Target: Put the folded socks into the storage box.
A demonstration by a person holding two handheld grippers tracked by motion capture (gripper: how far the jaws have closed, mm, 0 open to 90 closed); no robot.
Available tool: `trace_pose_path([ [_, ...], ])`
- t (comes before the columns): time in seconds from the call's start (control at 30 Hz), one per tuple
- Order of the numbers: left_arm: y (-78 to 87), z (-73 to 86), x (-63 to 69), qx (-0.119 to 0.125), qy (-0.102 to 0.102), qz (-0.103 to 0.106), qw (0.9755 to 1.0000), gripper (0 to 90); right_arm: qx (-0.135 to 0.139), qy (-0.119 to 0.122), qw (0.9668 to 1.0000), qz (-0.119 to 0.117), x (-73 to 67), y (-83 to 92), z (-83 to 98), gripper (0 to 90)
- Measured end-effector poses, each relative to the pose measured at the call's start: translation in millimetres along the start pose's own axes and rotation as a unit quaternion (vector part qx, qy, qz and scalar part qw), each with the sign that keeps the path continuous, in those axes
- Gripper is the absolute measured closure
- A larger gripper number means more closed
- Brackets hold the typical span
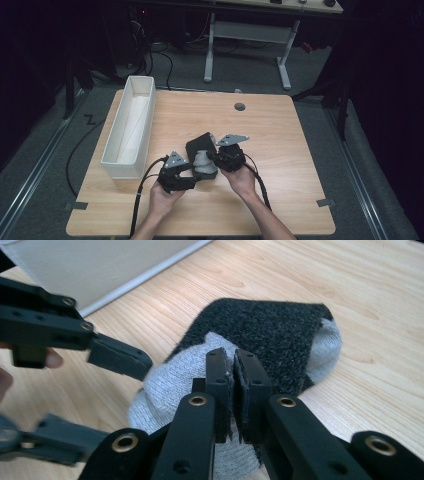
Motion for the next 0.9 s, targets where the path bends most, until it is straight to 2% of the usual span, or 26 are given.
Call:
trace_pose_path([
  [0.17, -9.9, 10.7, -6.2, -0.008, 0.009, -0.033, 0.9994, 41.1, 0.007, 0.010, 0.9999, -0.006, -9.7, 8.8, 1.1, 85.0],
  [0.27, -11.4, 13.8, -7.5, -0.010, 0.013, -0.039, 0.9991, 42.8, 0.006, 0.015, 0.9998, -0.008, -14.8, 14.1, 8.8, 84.8],
  [0.4, -12.5, 17.5, -10.3, -0.017, 0.013, -0.046, 0.9987, 43.3, -0.009, 0.015, 0.9998, 0.002, -13.9, 9.1, 31.7, 83.7],
  [0.5, -7.2, 17.9, -10.3, -0.017, 0.018, -0.038, 0.9990, 42.0, -0.003, 0.008, 0.9999, 0.007, -10.7, 5.5, 46.7, 81.4],
  [0.6, 4.9, 5.7, -10.1, 0.005, 0.029, -0.028, 0.9992, 40.3, 0.007, 0.008, 0.9999, 0.013, -9.6, 4.4, 51.3, 78.8],
  [0.7, 11.3, -12.7, -10.3, 0.032, 0.039, -0.031, 0.9982, 38.9, 0.011, 0.014, 0.9997, 0.018, -11.7, 2.7, 51.0, 75.5],
  [0.8, 5.0, -23.8, -9.7, 0.040, 0.041, -0.042, 0.9975, 37.5, 0.016, 0.020, 0.9994, 0.022, -14.5, 2.5, 52.9, 72.3],
  [0.9, -8.3, -22.9, -7.6, 0.032, 0.039, -0.046, 0.9977, 37.2, 0.022, 0.017, 0.9994, 0.023, -14.3, 4.3, 56.8, 68.1],
])
Point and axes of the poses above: each handheld gripper's, and its own axes: y roughly backward along the jaws, z roughly out of its underside, x roughly to its right, the point moved 5 cm from there along -y, roughly forward along the jaws, and after that the axes turned 6 degrees about -y, right-handed, at the moved point
